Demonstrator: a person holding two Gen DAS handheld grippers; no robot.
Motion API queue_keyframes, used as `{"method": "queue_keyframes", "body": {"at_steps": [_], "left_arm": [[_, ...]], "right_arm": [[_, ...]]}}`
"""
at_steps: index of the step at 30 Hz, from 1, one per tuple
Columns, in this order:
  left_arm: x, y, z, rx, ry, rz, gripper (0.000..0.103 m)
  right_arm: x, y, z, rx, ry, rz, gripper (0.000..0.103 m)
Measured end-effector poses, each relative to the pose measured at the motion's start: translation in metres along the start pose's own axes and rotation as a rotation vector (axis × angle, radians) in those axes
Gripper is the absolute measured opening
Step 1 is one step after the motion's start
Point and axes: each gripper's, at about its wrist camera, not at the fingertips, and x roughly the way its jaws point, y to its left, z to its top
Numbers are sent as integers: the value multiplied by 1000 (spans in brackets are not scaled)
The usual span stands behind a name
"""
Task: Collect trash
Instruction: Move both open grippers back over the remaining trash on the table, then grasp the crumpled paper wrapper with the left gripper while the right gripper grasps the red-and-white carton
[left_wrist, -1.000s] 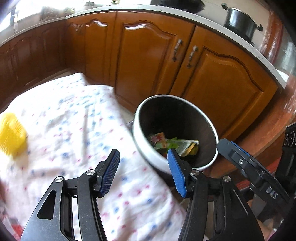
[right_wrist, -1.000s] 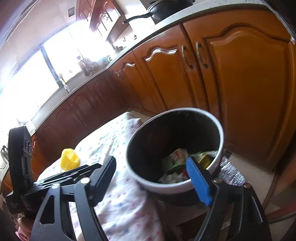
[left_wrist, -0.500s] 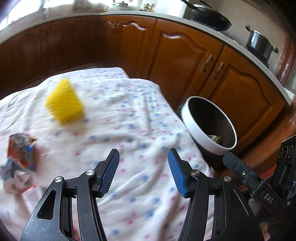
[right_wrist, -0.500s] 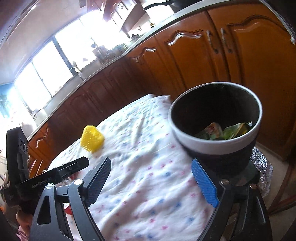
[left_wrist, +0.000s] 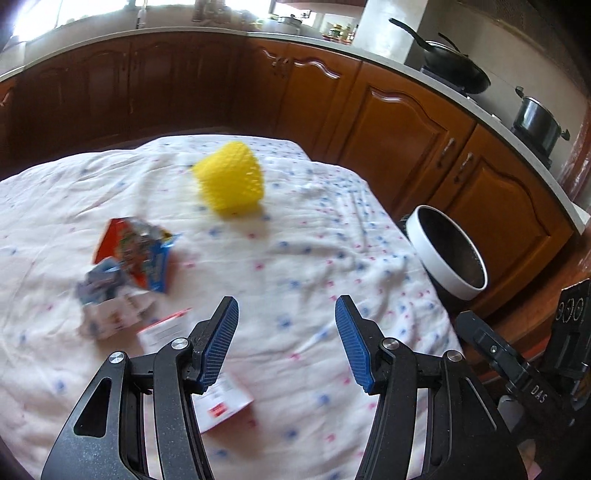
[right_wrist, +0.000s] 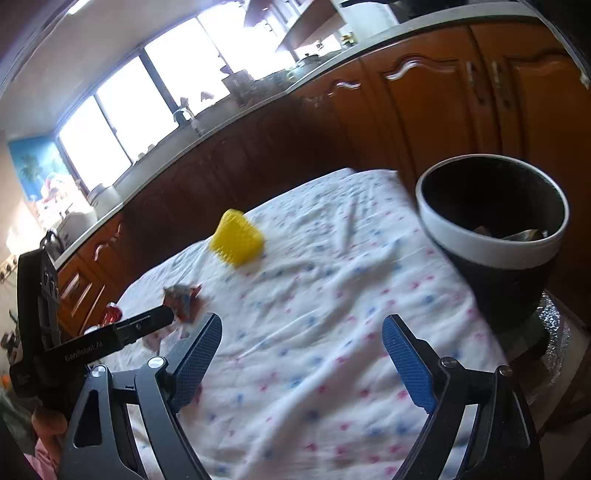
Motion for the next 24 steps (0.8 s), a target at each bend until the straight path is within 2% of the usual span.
{"method": "queue_keyframes", "body": {"at_steps": [14,24], "left_arm": [[-37,71,-22,-89,-30,98,55],[-34,109,-18,-144,-24,169,55]], "right_arm": [[24,72,-42,-175,117,118,90],[55,124,-59,-341,203,198,90]]}}
